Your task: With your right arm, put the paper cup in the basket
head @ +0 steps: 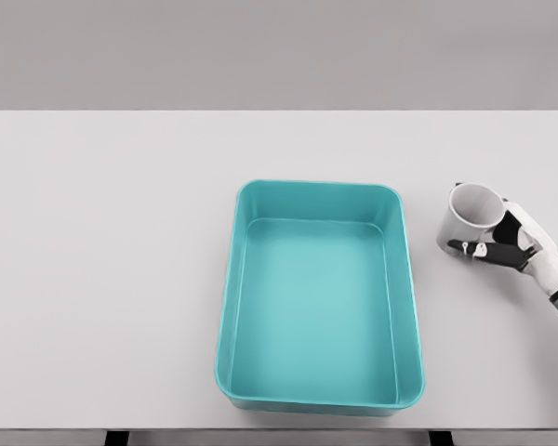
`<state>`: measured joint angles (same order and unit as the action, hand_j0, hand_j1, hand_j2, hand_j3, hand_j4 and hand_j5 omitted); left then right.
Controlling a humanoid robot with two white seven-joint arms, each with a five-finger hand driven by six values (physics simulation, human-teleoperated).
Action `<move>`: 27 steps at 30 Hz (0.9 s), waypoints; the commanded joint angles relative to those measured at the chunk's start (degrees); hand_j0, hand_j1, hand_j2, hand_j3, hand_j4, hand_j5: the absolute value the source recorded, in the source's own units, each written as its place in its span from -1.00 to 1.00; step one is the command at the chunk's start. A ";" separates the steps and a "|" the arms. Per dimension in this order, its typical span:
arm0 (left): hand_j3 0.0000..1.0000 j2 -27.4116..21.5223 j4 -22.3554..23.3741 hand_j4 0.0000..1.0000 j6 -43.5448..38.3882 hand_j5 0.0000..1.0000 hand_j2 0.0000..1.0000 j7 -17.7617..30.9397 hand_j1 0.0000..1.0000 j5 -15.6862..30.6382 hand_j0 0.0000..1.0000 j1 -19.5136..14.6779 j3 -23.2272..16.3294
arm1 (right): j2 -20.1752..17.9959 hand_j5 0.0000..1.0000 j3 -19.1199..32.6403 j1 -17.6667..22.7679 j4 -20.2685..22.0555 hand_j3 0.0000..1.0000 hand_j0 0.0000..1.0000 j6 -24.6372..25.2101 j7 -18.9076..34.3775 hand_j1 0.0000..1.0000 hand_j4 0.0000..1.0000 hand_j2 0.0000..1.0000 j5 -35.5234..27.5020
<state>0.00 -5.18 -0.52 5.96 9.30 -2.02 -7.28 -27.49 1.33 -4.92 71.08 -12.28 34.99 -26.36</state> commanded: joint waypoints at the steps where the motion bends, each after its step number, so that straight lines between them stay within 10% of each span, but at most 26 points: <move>1: 1.00 0.00 -0.01 1.00 0.07 1.00 1.00 0.01 1.00 0.02 1.00 0.00 0.08 | -0.02 0.41 0.08 -0.09 0.03 0.41 0.41 -0.20 0.01 0.41 0.41 0.41 -0.27; 18: 1.00 0.00 -0.01 1.00 -0.01 1.00 1.00 0.01 1.00 0.02 1.00 0.00 -0.01 | -0.02 0.26 0.61 -1.32 1.17 0.26 0.26 0.15 0.01 0.26 0.26 0.26 -0.63; 27: 1.00 0.00 -0.01 1.00 -0.01 1.00 1.00 0.01 1.00 0.02 1.00 0.00 -0.01 | -0.20 0.27 0.70 -1.58 9.17 0.27 0.27 1.91 0.01 0.27 0.27 0.27 -0.54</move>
<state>0.00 -5.18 -0.52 5.96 9.30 -2.02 -7.27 -27.59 2.00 -6.50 78.56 -10.67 35.00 -26.51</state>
